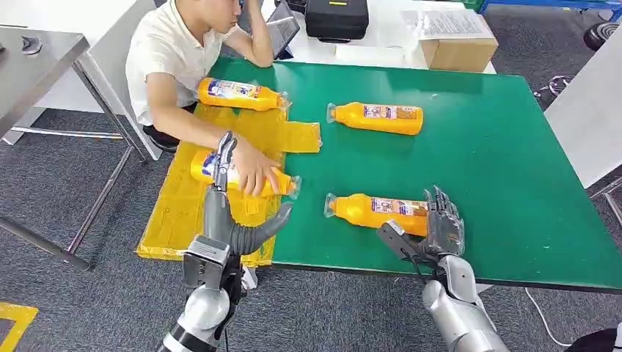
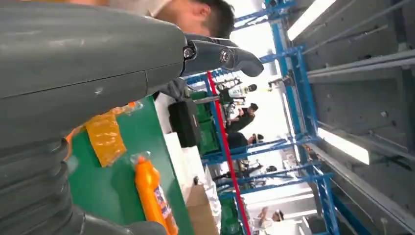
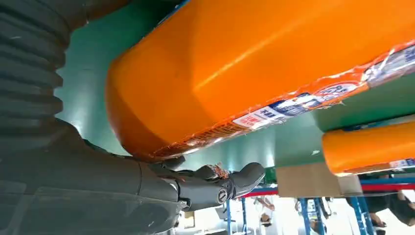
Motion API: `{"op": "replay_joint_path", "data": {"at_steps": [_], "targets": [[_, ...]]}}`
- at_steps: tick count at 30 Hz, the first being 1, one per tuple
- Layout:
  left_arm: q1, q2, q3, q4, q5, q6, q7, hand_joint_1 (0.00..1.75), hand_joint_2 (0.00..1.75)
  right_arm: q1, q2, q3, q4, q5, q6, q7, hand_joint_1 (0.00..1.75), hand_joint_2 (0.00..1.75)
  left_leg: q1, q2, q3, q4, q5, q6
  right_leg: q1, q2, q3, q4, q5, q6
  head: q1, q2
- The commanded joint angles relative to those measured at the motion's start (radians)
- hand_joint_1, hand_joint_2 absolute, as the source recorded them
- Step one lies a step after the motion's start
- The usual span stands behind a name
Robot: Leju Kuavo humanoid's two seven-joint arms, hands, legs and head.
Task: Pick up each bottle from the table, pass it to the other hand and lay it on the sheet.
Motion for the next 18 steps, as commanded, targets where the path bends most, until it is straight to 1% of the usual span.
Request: {"op": "replay_joint_path", "data": {"at_steps": [1, 2, 6, 9, 15, 17, 18], "targets": [[-0.062, 0.031, -0.042, 0.090, 0.009, 0.012, -0.003, 0.00, 1.75, -0.069, 0.020, 0.054, 0.226, -0.041, 0.088, -0.038, 1.75, 1.75, 0.001, 0.000, 0.006, -0.002, -0.001, -0.002, 0.001, 0.000, 0.006, -0.002, -0.001, -0.003, 0.000, 0.000], [-0.062, 0.031, -0.042, 0.090, 0.009, 0.011, -0.003, 0.00, 1.75, -0.067, 0.019, 0.054, 0.225, -0.043, 0.087, -0.041, 1.75, 1.75, 0.001, -0.001, 0.004, -0.001, 0.000, -0.002, 0.001, 0.000, 0.004, -0.001, 0.000, -0.002, 0.000, 0.000], [-0.061, 0.033, -0.042, 0.093, 0.010, 0.013, -0.003, 0.00, 1.75, -0.063, 0.015, 0.049, 0.233, -0.062, 0.125, -0.040, 1.75, 1.75, 0.001, 0.000, 0.006, -0.001, 0.000, -0.001, 0.001, 0.000, 0.005, -0.001, 0.000, -0.002, 0.000, 0.000], [-0.059, 0.033, -0.038, 0.093, 0.015, 0.011, -0.003, 0.00, 1.75, -0.044, 0.017, 0.021, 0.221, -0.131, 0.192, -0.077, 1.75, 1.75, 0.001, 0.001, 0.009, -0.002, 0.000, -0.002, 0.001, 0.000, 0.008, -0.002, 0.000, -0.002, 0.000, 0.000], [-0.059, 0.033, -0.038, 0.093, 0.015, 0.011, -0.003, 0.00, 1.75, -0.038, 0.017, 0.019, 0.220, -0.135, 0.191, -0.083, 1.75, 1.75, 0.001, 0.003, 0.014, -0.001, -0.001, -0.001, 0.001, 0.001, 0.011, -0.002, 0.000, -0.002, 0.000, 0.000], [-0.053, 0.029, -0.030, 0.093, 0.066, -0.018, 0.017, 0.00, 1.75, -0.022, 0.024, -0.017, 0.202, -0.221, 0.239, -0.127, 1.75, 1.75, 0.002, 0.002, 0.015, -0.003, 0.000, -0.002, 0.002, 0.000, 0.012, -0.003, 0.000, -0.003, 0.000, 0.000], [-0.051, 0.028, -0.027, 0.098, 0.125, -0.069, 0.053, 0.00, 1.75, -0.014, 0.020, -0.008, 0.195, -0.218, 0.223, -0.126, 1.75, 1.75, 0.001, 0.003, 0.015, -0.002, -0.001, -0.002, 0.002, 0.001, 0.012, -0.002, 0.000, -0.002, 0.000, 0.000]]}}
